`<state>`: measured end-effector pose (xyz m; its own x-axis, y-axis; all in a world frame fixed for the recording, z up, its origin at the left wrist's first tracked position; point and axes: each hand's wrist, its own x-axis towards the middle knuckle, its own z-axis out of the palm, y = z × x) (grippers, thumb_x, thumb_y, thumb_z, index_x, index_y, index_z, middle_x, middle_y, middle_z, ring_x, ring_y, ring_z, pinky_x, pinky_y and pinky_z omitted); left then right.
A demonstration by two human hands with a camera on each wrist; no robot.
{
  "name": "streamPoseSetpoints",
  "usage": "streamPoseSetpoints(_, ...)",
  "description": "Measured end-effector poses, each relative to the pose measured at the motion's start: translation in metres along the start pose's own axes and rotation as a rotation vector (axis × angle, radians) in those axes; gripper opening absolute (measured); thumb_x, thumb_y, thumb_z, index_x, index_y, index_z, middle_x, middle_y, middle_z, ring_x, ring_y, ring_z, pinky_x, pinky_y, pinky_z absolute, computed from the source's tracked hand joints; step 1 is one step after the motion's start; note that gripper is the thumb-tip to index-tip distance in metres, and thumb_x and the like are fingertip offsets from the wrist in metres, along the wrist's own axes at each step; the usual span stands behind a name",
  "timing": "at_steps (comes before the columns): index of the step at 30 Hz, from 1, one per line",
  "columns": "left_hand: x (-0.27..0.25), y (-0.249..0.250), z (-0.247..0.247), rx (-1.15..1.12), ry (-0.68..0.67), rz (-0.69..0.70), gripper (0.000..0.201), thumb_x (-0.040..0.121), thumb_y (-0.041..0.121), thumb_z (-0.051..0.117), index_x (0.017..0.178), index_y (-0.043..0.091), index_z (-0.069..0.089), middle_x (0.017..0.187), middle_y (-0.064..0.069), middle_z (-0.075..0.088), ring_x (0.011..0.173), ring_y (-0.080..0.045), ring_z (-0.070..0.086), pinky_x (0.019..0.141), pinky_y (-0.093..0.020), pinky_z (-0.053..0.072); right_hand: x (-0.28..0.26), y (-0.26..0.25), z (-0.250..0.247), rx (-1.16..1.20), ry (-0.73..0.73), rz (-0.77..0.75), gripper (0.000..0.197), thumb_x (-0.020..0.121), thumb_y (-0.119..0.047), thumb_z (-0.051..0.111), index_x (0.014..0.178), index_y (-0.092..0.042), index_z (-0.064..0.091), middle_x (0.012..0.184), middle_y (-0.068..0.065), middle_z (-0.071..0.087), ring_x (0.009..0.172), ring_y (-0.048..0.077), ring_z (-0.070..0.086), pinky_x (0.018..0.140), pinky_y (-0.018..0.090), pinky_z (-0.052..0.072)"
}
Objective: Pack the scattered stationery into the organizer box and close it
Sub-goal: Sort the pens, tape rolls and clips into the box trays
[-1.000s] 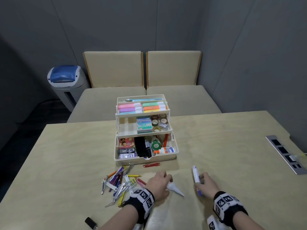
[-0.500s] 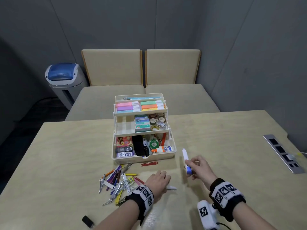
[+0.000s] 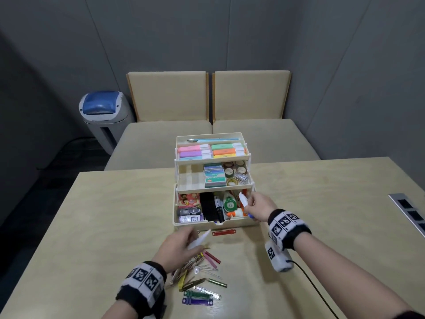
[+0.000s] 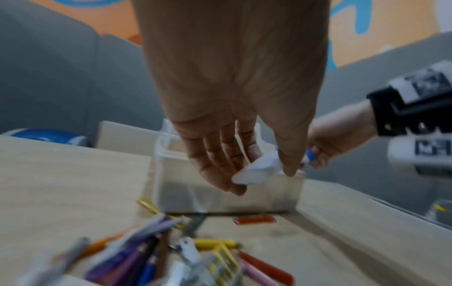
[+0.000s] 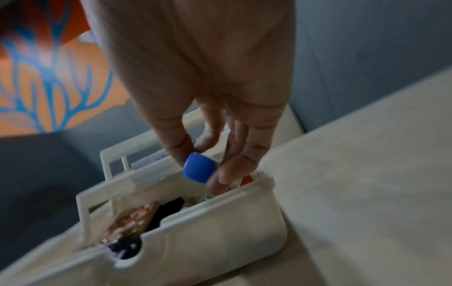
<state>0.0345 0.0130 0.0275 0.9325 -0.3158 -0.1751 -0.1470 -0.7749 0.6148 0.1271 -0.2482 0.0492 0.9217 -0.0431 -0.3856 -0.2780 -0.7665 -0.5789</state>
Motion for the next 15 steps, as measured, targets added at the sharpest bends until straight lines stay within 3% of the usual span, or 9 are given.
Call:
streamPoseSetpoints(5,-0.004,-0.023,-0.019,-0.107,0.191,-0.090,0.024,0.081,0.045,0.067,0.081,0.030,0.048,0.080,0.011,0.060,0.070,-0.005,0.055,0.060,-0.020,0.043,0.018,-0.018,0.020,-0.121,-0.026,-0.047,0.018,0.084,-0.019,0.060,0.074,-0.021,0.045,0.086,0.005,0.065,0.085,0.024,0.062,0.074,0.037,0.050)
streamPoseSetpoints(9,-0.006,-0.036,-0.019,-0.128,0.207,-0.119,0.023,0.081,0.042,0.068,0.081,0.028,0.050,0.079,0.009,0.060,0.070,-0.006,0.055,0.064,-0.026,0.046,0.026,-0.033,0.043,-0.252,0.028,-0.077,0.010,0.085,-0.021,0.056,0.081,-0.021,0.047,0.086,0.000,0.063,0.080,0.022,0.059,0.058,0.028,0.039)
streamPoseSetpoints(11,-0.005,-0.038,-0.018,-0.129,0.203,-0.119,0.023,0.081,0.043,0.068,0.081,0.028,0.050,0.080,0.009,0.061,0.071,-0.007,0.056,0.063,-0.025,0.046,0.032,-0.039,0.054,-0.291,0.063,-0.076,0.009,0.086,-0.020,0.057,0.091,-0.017,0.051,0.100,0.007,0.064,0.092,0.028,0.062,0.069,0.032,0.047)
streamPoseSetpoints(15,-0.005,-0.039,-0.017,-0.130,0.204,-0.118,0.023,0.081,0.043,0.067,0.081,0.028,0.050,0.079,0.009,0.060,0.071,-0.007,0.056,0.063,-0.024,0.046,0.040,-0.041,0.068,-0.440,0.080,-0.058,0.033,0.089,-0.027,0.059,0.117,-0.013,0.050,0.121,0.012,0.057,0.109,0.032,0.059,0.083,0.038,0.048)
